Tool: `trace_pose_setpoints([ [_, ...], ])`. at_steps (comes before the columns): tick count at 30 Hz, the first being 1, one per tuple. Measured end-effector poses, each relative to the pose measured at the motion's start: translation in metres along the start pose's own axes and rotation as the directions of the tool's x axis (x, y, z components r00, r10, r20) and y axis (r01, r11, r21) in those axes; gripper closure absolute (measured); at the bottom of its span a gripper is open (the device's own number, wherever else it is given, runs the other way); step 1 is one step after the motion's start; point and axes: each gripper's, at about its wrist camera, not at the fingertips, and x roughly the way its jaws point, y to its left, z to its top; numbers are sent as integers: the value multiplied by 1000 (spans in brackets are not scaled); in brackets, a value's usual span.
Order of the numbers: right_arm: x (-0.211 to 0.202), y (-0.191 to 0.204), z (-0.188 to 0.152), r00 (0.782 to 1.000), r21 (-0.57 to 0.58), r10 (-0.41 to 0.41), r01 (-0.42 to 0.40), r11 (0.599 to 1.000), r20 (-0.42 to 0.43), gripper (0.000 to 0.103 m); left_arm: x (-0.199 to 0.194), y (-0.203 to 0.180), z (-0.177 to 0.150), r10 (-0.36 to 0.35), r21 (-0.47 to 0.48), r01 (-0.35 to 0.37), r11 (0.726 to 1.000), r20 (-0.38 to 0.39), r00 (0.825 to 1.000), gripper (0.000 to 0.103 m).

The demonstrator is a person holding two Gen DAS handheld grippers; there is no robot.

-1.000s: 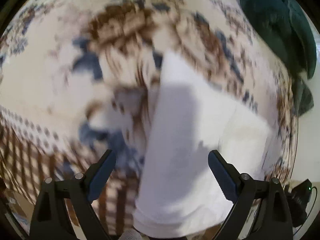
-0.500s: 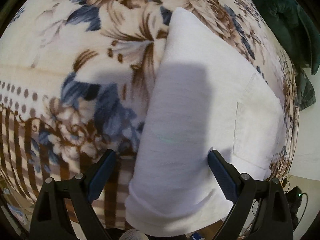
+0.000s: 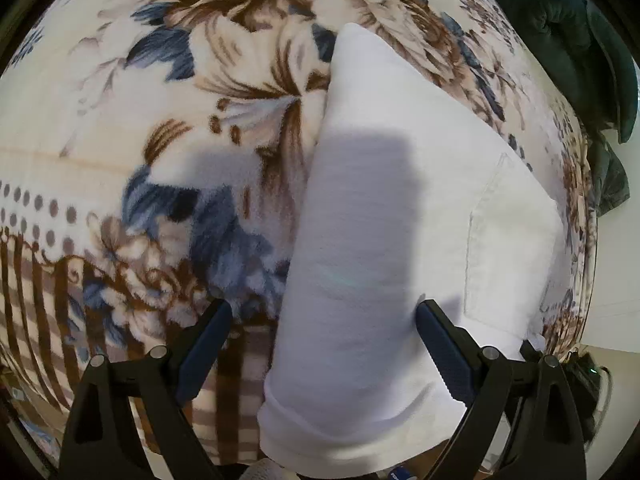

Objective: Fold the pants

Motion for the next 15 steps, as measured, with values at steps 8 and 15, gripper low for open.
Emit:
trace_pose_setpoints([
  [8, -7, 26, 11, 990, -103, -134, 129, 986, -42, 74, 8, -5, -2, -18, 10, 18, 1000, -14, 1000, 8],
  [15, 9, 16, -4, 989, -167, -58, 34, 985, -139, 46, 13, -3, -5, -74, 7, 74, 997, -15, 997, 8],
])
